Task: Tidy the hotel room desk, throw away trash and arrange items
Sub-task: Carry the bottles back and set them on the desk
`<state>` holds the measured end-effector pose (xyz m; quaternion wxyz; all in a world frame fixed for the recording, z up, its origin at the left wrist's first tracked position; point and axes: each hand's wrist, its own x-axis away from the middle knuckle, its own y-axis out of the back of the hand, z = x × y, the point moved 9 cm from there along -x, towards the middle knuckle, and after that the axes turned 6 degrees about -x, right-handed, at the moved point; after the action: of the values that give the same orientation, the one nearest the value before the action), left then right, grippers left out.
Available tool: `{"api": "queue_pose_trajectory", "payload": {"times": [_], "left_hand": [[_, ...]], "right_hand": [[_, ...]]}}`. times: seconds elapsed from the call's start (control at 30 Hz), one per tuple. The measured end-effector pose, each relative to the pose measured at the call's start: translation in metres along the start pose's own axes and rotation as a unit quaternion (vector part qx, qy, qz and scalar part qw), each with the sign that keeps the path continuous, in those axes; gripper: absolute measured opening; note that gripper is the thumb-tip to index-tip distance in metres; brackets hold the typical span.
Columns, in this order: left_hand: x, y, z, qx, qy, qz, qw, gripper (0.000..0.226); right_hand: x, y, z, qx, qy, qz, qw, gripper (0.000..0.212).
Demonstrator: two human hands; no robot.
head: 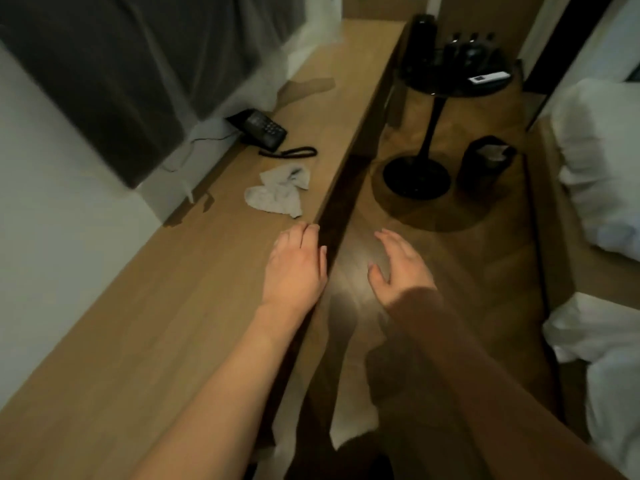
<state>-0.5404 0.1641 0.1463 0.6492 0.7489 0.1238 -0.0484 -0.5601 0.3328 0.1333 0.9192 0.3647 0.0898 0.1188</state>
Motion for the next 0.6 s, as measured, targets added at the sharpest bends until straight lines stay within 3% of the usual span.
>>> {"api": "queue_pose_trajectory", "payload": {"times": [0.2,0.4,0.6], "left_hand": [[-0.057,-0.020,-0.120,0.016,-0.078,-0.012,0.997,0.039],[-0.127,-0.054,-0.172,0.002,-0.115,-0.006,0.993,0.040],[-0.241,-0.109,-0.208,0.031,-0.139,0.001,0.990,0.041]], "right_hand": [[-0.012,0.100,-0.077,0.003,0.023,-0.128,0.991,0.048],[-0.064,0.137,-0.138,-0.038,-0.066,-0.114,0.991,0.054],[-0.162,0.171,-0.187,0.018,-0.094,-0.110,0.989,0.054]]}}
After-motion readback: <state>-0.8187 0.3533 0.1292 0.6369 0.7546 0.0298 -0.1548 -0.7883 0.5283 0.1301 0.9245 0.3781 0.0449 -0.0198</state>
